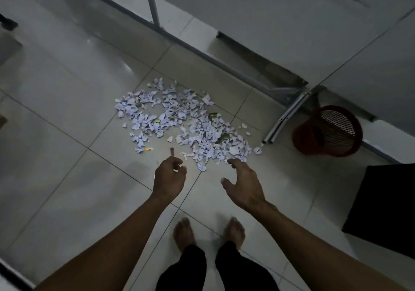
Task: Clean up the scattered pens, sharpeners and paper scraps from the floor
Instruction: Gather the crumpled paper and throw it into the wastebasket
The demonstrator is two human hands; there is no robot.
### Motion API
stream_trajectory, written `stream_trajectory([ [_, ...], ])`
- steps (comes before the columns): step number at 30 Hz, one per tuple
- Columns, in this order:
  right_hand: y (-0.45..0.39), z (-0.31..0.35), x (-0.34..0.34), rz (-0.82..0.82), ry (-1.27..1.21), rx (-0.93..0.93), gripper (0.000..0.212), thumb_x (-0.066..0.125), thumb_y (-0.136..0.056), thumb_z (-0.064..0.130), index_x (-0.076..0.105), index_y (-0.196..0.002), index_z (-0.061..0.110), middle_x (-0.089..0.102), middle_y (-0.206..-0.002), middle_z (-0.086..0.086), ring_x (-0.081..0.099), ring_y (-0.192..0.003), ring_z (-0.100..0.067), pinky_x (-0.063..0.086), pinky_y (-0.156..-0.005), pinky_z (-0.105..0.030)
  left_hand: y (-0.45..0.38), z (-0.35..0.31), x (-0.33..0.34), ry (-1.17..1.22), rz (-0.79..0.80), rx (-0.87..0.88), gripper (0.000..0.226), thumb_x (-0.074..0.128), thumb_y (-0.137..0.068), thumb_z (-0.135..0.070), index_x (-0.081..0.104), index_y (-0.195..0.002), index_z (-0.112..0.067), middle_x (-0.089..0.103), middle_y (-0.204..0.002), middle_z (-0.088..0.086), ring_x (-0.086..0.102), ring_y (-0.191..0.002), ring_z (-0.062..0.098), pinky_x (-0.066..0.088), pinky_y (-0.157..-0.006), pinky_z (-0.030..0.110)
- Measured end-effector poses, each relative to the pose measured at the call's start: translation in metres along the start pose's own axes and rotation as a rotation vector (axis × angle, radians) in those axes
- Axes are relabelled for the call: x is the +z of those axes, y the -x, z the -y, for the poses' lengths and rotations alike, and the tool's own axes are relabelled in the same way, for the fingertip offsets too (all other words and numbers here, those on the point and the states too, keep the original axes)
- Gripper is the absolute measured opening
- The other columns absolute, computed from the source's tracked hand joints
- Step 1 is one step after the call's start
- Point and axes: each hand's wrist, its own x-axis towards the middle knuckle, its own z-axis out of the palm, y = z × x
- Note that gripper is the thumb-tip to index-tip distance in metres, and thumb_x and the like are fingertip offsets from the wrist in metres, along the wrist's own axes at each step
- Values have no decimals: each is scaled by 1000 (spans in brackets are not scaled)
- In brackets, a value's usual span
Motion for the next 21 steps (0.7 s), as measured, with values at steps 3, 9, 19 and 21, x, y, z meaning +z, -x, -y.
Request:
stream_trajectory([
  [3, -39, -22, 53, 2, 1, -23, 58, 63, -90, 31, 39, -142, 21, 47, -140, -3, 43, -129, -22, 37, -98, -30, -44, 54, 27, -44, 0, 7, 19, 63, -88, -15, 64, -107, -11, 65, -102, 7, 61, -91, 22, 43, -81, 27],
  [9, -124, -81, 186, 31, 9, -82, 56, 62, -91, 31, 38, -141, 21, 43, -141, -2, 38, -131, -21, 37, -100, -33, -132, 192, 87, -147, -8, -3, 32, 65, -85, -11, 58, -116, -7, 58, -113, 14, 59, -101, 29, 44, -87, 32],
  [19, -218, -161, 367, -119, 0, -214, 64, 66, -86, 33, 37, -143, 24, 33, -144, -2, 27, -135, -19, 39, -103, -33, -245, 377, 154, -464, -192, 114, 91, 65, -79, -56, 27, -148, -10, 24, -151, 24, 22, -139, 41, 23, -111, 48],
  [21, -229, -172, 381, -197, 36, -270, 67, 67, -83, 37, 39, -142, 22, 36, -142, -5, 27, -135, -22, 39, -103, -36, -264, 394, 166, -513, -213, 196, 96, 47, -77, -71, 18, -151, -17, 17, -156, 22, 14, -144, 38, 13, -115, 47],
])
